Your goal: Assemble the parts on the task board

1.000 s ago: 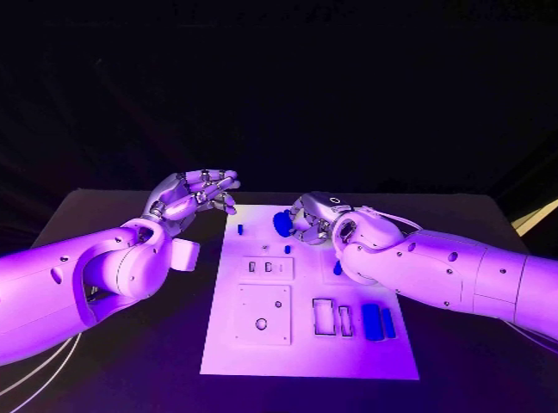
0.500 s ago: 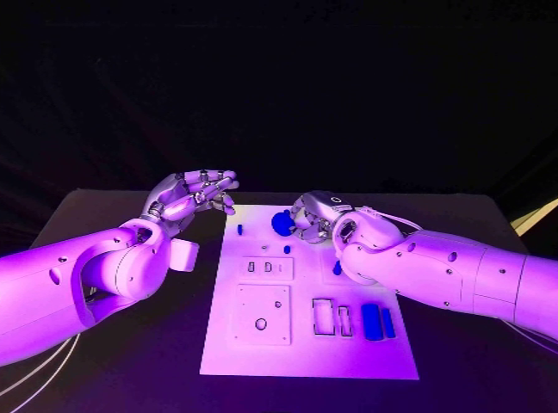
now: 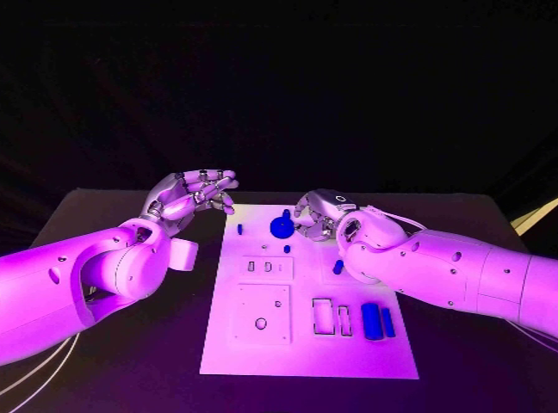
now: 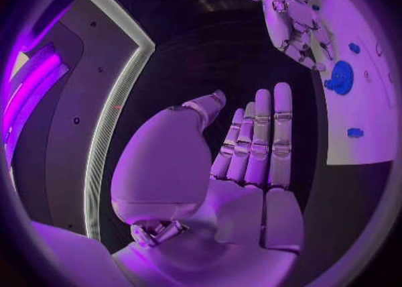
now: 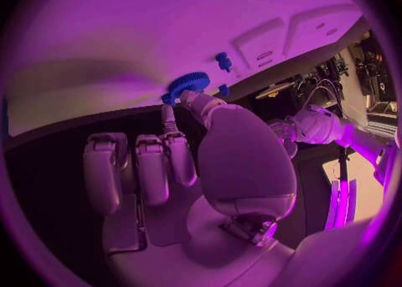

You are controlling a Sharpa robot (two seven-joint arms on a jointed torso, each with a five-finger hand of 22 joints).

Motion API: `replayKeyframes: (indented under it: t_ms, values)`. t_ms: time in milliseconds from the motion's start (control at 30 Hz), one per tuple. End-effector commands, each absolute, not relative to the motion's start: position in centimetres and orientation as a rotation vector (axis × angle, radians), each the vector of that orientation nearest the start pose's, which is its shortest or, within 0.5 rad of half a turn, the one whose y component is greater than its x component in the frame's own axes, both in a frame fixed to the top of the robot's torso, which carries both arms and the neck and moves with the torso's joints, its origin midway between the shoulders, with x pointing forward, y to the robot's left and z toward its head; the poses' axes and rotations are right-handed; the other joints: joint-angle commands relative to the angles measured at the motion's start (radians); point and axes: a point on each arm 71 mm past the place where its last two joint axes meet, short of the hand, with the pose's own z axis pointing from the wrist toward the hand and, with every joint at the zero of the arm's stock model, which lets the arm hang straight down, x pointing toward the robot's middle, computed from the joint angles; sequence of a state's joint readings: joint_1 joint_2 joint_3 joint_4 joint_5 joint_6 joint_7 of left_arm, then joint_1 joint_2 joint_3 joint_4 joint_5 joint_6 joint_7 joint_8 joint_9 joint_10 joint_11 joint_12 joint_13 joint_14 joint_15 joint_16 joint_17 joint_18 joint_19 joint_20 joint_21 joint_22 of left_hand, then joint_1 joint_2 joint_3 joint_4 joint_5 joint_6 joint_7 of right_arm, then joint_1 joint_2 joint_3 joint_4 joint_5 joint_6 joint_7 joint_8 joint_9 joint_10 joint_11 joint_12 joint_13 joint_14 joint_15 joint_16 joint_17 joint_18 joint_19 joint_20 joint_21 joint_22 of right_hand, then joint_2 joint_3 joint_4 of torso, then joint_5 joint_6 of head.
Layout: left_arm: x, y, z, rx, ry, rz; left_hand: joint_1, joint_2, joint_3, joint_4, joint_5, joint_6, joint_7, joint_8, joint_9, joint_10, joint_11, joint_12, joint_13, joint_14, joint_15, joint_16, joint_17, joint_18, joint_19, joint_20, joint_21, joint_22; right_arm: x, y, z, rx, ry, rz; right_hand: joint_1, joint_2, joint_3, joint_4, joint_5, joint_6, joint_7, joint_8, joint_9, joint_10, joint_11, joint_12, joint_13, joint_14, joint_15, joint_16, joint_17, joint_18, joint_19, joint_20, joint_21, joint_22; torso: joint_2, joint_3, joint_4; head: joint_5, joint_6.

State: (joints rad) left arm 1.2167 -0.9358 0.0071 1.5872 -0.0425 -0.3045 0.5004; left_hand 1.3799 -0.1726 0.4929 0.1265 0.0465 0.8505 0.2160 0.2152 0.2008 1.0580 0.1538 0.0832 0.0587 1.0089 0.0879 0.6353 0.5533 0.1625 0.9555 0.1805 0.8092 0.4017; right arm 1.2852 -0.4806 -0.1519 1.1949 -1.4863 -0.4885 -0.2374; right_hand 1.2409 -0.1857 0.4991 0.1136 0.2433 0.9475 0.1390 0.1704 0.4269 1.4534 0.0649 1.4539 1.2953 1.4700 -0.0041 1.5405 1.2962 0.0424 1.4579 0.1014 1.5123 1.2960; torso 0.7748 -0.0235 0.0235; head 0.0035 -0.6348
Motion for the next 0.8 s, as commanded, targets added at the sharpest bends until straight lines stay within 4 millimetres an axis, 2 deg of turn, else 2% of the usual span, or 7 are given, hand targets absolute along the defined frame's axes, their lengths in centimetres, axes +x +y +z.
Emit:
replayKeyframes:
  t_ms: [33,233,367,500,600,700,800]
  values:
    - [48.5,23.6,-13.8,-0.982,1.257,-1.616,-0.020,0.000,0.024,-0.012,0.010,-0.001,0.004,0.009,0.020,0.005,0.003,-0.009,0.014,-0.008,-0.003,0.022,0.016,0.021,-0.022,-0.006,0.017,0.020,54.1,-11.3,-18.3,-0.144,1.516,0.529,-0.029,-0.005,0.035,0.000,-0.012,0.013,0.004,0.022,0.010,0.023,-0.005,0.014,0.151,0.090,-0.006,0.012,0.226,-0.028,0.081,-0.005,0.012,0.236,0.000,0.0005,-0.0004,0.000,0.000]
    - [48.5,23.6,-13.8,-0.982,1.257,-1.615,-0.020,0.000,0.024,-0.012,0.010,-0.001,0.004,0.009,0.020,0.005,0.003,-0.009,0.014,-0.008,-0.003,0.022,0.016,0.021,-0.022,-0.006,0.017,0.020,53.8,-11.5,-18.0,-0.136,1.489,0.554,-0.034,-0.008,0.034,0.000,-0.017,0.006,0.006,0.019,0.009,0.022,-0.004,0.013,0.150,0.090,-0.006,0.011,0.225,-0.028,0.080,-0.005,0.011,0.236,0.000,0.0000,0.0011,-0.002,0.003]
    - [48.5,23.7,-13.8,-0.982,1.254,-1.613,-0.021,-0.001,0.026,-0.013,0.010,-0.002,0.005,0.009,0.021,0.004,0.003,-0.009,0.014,-0.009,-0.002,0.023,0.016,0.021,-0.025,-0.005,0.021,0.022,53.5,-12.6,-17.3,-0.097,1.454,0.611,-0.041,-0.015,0.036,0.001,-0.019,-0.034,0.019,-0.006,0.001,0.005,0.007,-0.006,0.131,0.085,0.002,0.004,0.208,-0.021,0.064,0.001,-0.012,0.217,-0.002,-0.0001,-0.0014,-0.003,0.006]
    - [48.5,23.9,-13.8,-0.981,1.253,-1.614,-0.022,-0.001,0.025,-0.013,0.010,-0.002,0.004,0.009,0.021,0.004,0.003,-0.009,0.014,-0.010,-0.002,0.023,0.016,0.021,-0.025,-0.005,0.021,0.022,53.6,-14.8,-16.1,-0.033,1.453,0.703,-0.032,-0.025,0.040,-0.012,-0.021,-0.063,0.030,-0.027,-0.005,-0.018,0.017,-0.029,0.107,0.081,0.011,-0.003,0.191,-0.012,0.042,0.009,-0.044,0.193,-0.005,-0.0002,-0.0059,-0.004,0.012]
    - [48.5,24.0,-13.8,-0.979,1.252,-1.618,-0.026,-0.004,0.024,-0.013,0.010,-0.004,0.004,0.008,0.021,0.003,0.004,-0.009,0.014,-0.017,0.000,0.019,0.014,0.020,-0.034,-0.004,0.020,0.021,53.6,-17.0,-15.4,0.023,1.486,0.781,-0.015,-0.036,0.043,-0.031,-0.029,-0.089,0.037,-0.046,-0.011,-0.043,0.023,-0.053,0.082,0.078,0.017,-0.008,0.182,-0.005,0.026,0.015,-0.069,0.175,-0.009,0.0016,-0.0131,-0.004,0.015]
    - [48.5,24.0,-13.8,-0.976,1.252,-1.624,-0.029,-0.008,0.023,-0.016,0.010,-0.009,0.005,0.007,0.023,-0.002,0.006,-0.009,0.014,-0.039,0.005,0.007,0.008,0.019,-0.068,0.002,0.005,0.014,53.6,-19.1,-14.9,0.053,1.512,0.834,0.006,-0.044,0.043,-0.050,-0.036,-0.116,0.033,-0.065,-0.017,-0.081,0.022,-0.090,0.045,0.074,0.017,-0.015,0.168,0.005,0.003,0.017,-0.104,0.149,-0.013,0.0032,-0.0191,-0.002,0.016]
    - [48.5,24.0,-13.8,-0.971,1.253,-1.632,-0.031,-0.010,0.021,-0.021,0.009,-0.012,0.006,0.006,0.025,-0.005,0.008,-0.009,0.015,-0.053,0.009,-0.008,0.000,0.019,-0.094,0.008,-0.013,0.003,53.4,-21.8,-14.6,0.068,1.538,0.874,0.022,-0.057,0.025,-0.066,-0.014,-0.140,0.027,-0.083,-0.021,-0.105,0.017,-0.111,0.024,0.071,0.013,-0.019,0.162,0.012,-0.015,0.014,-0.133,0.129,-0.016,0.0072,-0.0252,-0.003,0.018]
